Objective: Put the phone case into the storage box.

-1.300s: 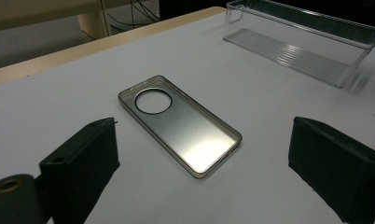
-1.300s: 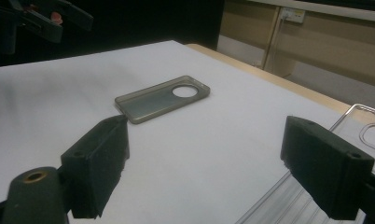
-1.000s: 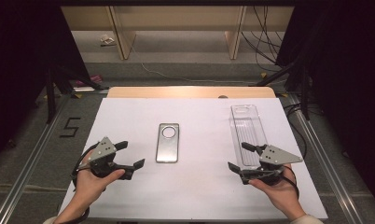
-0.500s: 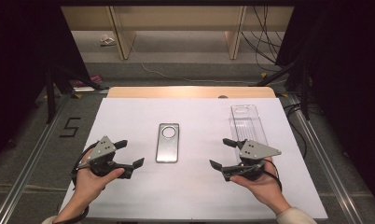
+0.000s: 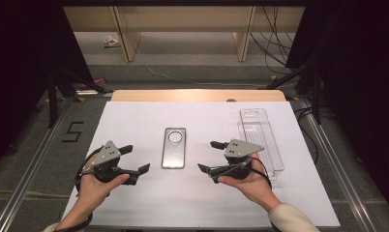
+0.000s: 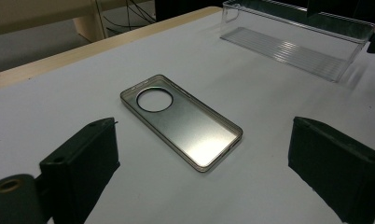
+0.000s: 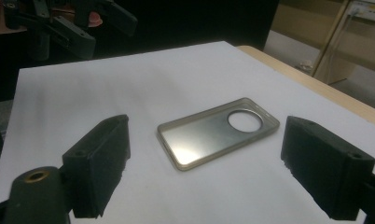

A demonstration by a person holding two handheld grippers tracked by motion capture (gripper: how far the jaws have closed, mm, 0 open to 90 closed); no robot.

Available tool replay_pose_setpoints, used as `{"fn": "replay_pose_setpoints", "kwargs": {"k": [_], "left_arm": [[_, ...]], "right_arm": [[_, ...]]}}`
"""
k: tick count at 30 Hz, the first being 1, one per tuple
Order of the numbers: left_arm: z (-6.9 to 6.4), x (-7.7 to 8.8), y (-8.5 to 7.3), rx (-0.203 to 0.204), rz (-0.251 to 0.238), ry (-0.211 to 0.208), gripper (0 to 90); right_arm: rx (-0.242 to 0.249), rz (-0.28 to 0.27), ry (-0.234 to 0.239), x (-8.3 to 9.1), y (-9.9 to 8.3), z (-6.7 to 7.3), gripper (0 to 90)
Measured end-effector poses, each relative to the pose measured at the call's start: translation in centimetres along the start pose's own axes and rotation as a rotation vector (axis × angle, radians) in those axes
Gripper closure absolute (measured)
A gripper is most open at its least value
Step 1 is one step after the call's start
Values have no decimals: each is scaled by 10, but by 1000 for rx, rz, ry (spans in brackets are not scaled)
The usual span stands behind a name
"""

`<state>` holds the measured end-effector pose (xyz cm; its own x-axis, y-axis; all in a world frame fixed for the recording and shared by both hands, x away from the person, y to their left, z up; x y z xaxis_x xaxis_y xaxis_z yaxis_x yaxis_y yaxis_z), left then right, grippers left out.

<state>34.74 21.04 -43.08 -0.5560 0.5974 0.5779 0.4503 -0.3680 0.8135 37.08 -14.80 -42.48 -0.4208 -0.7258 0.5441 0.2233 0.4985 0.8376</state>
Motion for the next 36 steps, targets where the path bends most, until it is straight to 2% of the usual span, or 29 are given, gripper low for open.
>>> {"fn": "replay_pose_setpoints", "kwargs": {"k": [4, 12, 17, 22, 27, 29, 31, 33, 34, 36], "left_arm": [[0, 0, 0, 2, 2, -4, 85], [0, 0, 0, 2, -1, -7, 85], [0, 0, 0, 2, -1, -6, 85], [0, 0, 0, 0, -2, -6, 85], [0, 0, 0, -4, -2, -7, 85], [0, -1, 0, -5, 1, -6, 85], [0, -1, 0, -5, 2, -6, 85], [0, -1, 0, -4, 2, -5, 85], [0, -1, 0, -4, 1, -6, 85], [0, -1, 0, -4, 1, -6, 85]], "right_arm": [[30, 36, 24, -18, 11, 4, 170], [64, 88, 52, -43, 23, 7, 182], [77, 121, 65, -62, 33, 9, 186], [85, 151, 71, -74, 35, 9, 191], [109, 205, 75, -88, 37, 9, 201], [124, 256, 85, -97, 37, 10, 207], [125, 273, 91, -100, 37, 9, 213], [143, 328, 98, -110, 37, 9, 223], [143, 328, 98, -110, 37, 9, 223], [159, 363, 98, -115, 37, 9, 229]]}}
Point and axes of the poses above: each handheld gripper's, and its own axes: x roughly backward along the jaws, y roughly out of its top, z roughly to its left, the point moved 1 cm from there along -x, roughly forward along the jaws, and after that the axes turned 11 degrees about z, right-handed, at the moved point
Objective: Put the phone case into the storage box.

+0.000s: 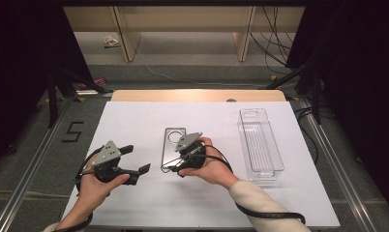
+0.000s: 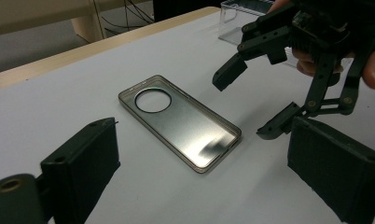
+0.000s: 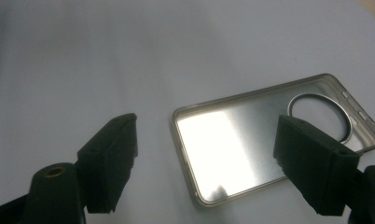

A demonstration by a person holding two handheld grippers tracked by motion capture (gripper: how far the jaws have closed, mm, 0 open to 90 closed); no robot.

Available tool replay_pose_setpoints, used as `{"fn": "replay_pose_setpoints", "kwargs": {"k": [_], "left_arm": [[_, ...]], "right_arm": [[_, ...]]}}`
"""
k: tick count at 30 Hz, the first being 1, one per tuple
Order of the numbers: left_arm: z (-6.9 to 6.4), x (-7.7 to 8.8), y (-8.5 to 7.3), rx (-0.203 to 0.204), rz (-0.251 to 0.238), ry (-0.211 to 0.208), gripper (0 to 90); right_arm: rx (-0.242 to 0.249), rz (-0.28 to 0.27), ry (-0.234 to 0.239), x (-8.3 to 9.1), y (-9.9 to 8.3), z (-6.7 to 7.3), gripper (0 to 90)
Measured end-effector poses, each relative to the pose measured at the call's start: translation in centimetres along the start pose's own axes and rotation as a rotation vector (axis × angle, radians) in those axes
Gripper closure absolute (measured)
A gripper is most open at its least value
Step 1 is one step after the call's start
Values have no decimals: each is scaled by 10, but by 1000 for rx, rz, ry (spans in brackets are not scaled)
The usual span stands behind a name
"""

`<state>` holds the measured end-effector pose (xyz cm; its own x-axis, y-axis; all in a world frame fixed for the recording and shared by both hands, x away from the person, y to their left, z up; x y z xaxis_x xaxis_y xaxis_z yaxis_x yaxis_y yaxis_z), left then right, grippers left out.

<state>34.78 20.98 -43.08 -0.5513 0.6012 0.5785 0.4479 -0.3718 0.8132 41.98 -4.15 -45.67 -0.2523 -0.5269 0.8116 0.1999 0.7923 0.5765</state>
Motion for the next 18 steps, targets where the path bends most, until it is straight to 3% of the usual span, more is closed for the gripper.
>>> {"fn": "replay_pose_setpoints", "kwargs": {"k": [1, 11, 18], "left_arm": [[0, 0, 0, 0, 1, 0, 85], [0, -1, 0, -6, 8, 3, 85], [0, -1, 0, -7, 9, 2, 85]], "right_arm": [[10, 36, 8, -5, 2, 0, 232], [75, 191, -5, -23, 10, -1, 263], [106, 257, -21, -28, 15, -3, 283]]}}
Point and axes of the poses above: each handheld gripper's, and its own axes: x roughly backward along the jaws, y roughly out of its top, z roughly to its left, the point moved 1 cm from there along -x, roughly forward along the jaws, and after that the axes turned 11 degrees about z, right-handed, at the moved point
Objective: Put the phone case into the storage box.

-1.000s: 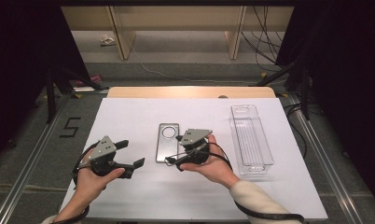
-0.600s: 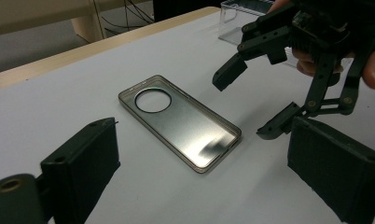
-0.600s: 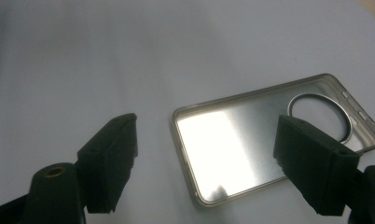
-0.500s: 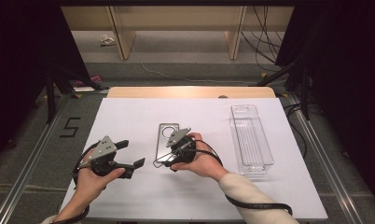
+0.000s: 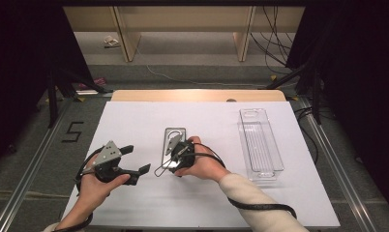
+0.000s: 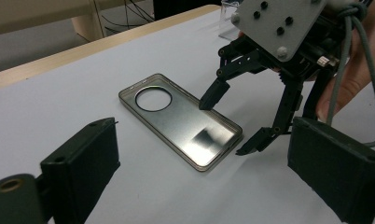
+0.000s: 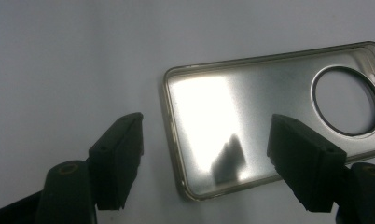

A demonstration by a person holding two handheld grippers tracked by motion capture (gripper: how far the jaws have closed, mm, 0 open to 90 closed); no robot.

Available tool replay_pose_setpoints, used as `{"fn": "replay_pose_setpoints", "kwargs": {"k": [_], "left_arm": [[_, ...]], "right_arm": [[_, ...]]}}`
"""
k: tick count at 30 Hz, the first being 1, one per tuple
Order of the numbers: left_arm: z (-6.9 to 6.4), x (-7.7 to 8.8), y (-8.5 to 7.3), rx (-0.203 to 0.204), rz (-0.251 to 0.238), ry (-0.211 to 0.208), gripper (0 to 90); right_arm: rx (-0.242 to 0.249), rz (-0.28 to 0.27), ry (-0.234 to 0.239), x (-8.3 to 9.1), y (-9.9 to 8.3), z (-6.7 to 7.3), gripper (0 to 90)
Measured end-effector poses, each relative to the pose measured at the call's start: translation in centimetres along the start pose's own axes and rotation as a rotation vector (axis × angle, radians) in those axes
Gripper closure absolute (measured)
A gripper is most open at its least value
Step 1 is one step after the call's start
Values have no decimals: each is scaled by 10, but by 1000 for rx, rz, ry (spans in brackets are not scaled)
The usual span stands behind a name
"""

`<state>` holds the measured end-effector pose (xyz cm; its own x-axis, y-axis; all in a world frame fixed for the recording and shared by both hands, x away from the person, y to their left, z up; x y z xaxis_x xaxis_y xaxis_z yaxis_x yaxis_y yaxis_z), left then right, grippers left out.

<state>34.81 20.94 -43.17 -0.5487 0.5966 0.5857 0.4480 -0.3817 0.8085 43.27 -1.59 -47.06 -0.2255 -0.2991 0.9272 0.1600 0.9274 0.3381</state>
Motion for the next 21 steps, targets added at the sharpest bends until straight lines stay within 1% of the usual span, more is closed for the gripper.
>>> {"fn": "replay_pose_setpoints", "kwargs": {"k": [2, 3, 4, 5, 7, 8, 10, 12, 14, 16, 19, 20, 21], "left_arm": [[0, 0, 0, 0, 0, 0, 85], [0, 0, 0, 0, -1, 0, 85], [0, 0, 0, 1, -1, -1, 85], [0, 0, 0, 1, -1, -1, 85], [0, 0, 0, 0, -1, -1, 84], [0, 0, 0, 0, -1, -1, 84], [0, 0, 0, 0, -1, 0, 85], [0, 0, 0, 0, 0, -1, 85], [0, 0, 0, 0, 0, -1, 85], [0, 0, 0, 0, -1, -2, 85], [0, 0, 0, -3, 0, -1, 85], [0, 0, 0, -3, 0, -1, 85], [0, 0, 0, -3, 0, -1, 85]], "right_arm": [[15, 16, -1, -1, 2, -1, 289], [27, 39, -5, -2, 4, -1, 302], [27, 39, -5, -2, 4, -1, 302], [29, 55, -5, -2, 5, 0, 305], [37, 69, -14, -3, 7, 0, 306], [51, 82, -16, -3, 9, 0, 315], [58, 87, -21, -4, 10, 0, 318], [83, 110, -33, -5, 12, 0, 329], [91, 114, -33, -5, 13, 0, 331], [102, 130, -44, -6, 14, 0, 335], [104, 143, -42, -6, 15, 1, 338], [119, 150, -49, -7, 17, 1, 347], [119, 150, -49, -7, 17, 1, 347]]}}
Point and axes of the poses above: each handheld gripper's, and its own axes: x roughly backward along the jaws, y roughly out of its top, z roughly to its left, the point moved 1 cm from there along -x, roughly forward along the jaws, and after that the axes turned 11 degrees about z, right-handed, at the moved point
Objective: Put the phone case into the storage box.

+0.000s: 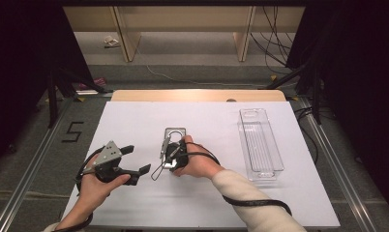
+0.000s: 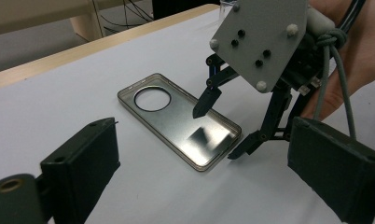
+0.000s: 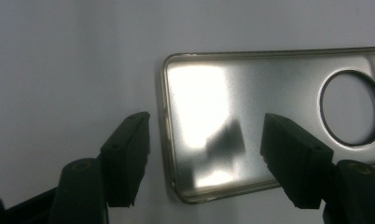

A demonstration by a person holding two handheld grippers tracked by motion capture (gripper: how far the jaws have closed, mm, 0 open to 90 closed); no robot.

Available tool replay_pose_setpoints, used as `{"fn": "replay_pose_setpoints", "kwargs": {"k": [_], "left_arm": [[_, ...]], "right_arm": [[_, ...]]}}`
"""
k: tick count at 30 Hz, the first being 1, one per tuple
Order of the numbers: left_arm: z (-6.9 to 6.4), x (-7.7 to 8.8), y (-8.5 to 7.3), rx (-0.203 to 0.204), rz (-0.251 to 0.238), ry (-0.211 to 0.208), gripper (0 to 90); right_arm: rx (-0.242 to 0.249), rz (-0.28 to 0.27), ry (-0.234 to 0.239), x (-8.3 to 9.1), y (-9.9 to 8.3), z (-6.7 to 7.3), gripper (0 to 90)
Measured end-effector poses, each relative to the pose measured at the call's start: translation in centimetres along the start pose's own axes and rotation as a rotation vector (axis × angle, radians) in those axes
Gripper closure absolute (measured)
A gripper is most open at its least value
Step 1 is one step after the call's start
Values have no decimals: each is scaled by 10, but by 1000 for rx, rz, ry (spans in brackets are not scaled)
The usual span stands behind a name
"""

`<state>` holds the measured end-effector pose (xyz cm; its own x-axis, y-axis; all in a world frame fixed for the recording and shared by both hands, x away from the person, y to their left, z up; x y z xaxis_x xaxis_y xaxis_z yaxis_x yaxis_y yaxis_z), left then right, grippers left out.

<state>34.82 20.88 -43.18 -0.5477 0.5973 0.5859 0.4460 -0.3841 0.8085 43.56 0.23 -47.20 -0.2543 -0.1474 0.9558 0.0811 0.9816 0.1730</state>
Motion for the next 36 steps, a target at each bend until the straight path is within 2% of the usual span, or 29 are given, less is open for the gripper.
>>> {"fn": "replay_pose_setpoints", "kwargs": {"k": [7, 20, 21, 23, 25, 35, 36], "left_arm": [[0, 0, 0, -1, 0, -1, 85], [0, 0, 0, -1, 0, -2, 85], [0, 0, 0, 0, 0, -2, 85], [0, 0, 0, -1, 0, -2, 84], [0, 0, 0, -2, 0, -2, 85], [0, 0, 0, 2, -3, -2, 85], [0, 0, 0, 1, -3, -3, 85]], "right_arm": [[28, 34, -19, 0, 5, 1, 375], [79, 54, -31, -1, 11, 3, 427], [82, 73, -31, 0, 11, 3, 434], [101, 78, -30, 0, 12, 3, 463], [88, 73, -29, -1, 12, 4, 474], [165, 122, -15, 1, 18, 5, 599], [161, 119, -14, 0, 18, 6, 608]]}}
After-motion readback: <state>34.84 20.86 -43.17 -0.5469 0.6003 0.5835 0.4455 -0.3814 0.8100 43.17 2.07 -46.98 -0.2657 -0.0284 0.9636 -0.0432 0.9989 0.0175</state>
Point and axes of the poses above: each handheld gripper's, and its own axes: x roughly backward along the jaws, y roughly out of its top, z roughly to its left, the point moved 1 cm from there along -x, roughly forward along the jaws, and after that the axes turned 11 degrees about z, right-handed, at the moved point
